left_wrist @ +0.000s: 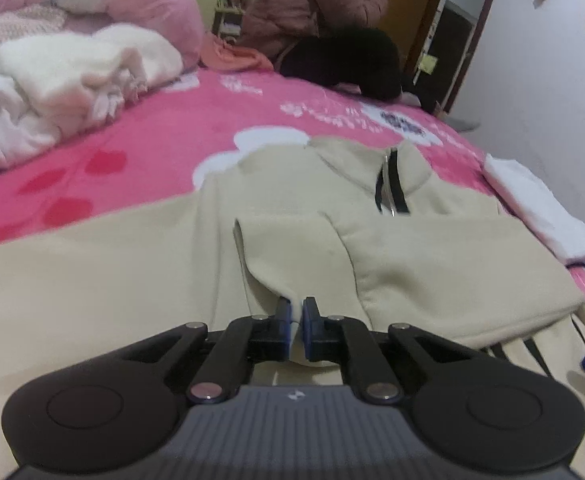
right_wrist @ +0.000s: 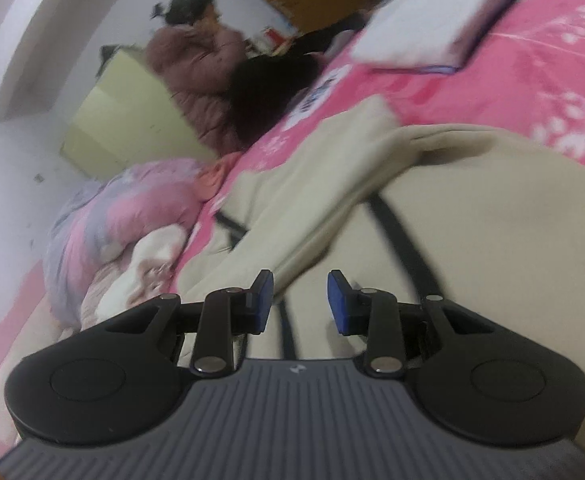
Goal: Fold clothes
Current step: 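Press the folded sleeve flat with the left gripper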
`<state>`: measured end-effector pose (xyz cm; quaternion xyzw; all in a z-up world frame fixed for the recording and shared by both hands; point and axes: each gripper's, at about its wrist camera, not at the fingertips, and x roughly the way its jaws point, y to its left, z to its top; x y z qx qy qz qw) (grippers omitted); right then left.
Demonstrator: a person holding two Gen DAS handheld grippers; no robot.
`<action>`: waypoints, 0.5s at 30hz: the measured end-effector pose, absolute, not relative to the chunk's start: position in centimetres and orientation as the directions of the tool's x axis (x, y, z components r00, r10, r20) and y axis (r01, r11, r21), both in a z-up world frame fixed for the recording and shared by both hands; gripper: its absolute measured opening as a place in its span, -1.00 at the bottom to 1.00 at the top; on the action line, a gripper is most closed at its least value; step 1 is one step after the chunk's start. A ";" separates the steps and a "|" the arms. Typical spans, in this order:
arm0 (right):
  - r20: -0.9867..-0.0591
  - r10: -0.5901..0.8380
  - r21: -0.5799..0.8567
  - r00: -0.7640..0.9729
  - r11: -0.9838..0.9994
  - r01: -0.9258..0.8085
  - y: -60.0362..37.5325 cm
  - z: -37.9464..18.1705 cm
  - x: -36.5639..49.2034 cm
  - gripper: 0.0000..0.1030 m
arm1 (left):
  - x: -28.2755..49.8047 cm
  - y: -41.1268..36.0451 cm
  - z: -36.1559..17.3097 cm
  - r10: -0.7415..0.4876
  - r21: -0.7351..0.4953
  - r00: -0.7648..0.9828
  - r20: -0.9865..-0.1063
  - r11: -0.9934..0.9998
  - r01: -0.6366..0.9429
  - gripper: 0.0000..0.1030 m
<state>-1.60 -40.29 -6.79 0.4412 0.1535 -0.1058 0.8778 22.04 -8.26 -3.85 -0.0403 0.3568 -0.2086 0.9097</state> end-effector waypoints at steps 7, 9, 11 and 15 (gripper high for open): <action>-0.349 -0.064 0.750 0.935 0.580 0.319 -41.3 -8.2 -2.4 -0.46 | 21.2 -7.9 -1.7 -0.388 -0.203 0.709 -0.589 0.920 0.335 -0.87; -0.351 -0.067 0.741 0.934 0.589 0.321 -41.2 -8.1 -2.2 -0.46 | 21.0 -7.7 -1.5 -0.379 -0.202 0.719 -0.582 0.924 0.324 -0.88; -0.350 -0.063 0.742 0.935 0.591 0.317 -41.3 -8.0 -2.2 -0.46 | 20.8 -7.4 -1.5 -0.377 -0.212 0.722 -0.580 0.926 0.313 -0.88; -0.350 -0.056 0.741 0.935 0.595 0.312 -41.4 -8.1 -2.3 -0.46 | 20.7 -6.7 -2.3 -0.368 -0.222 0.718 -0.590 0.930 0.294 -0.87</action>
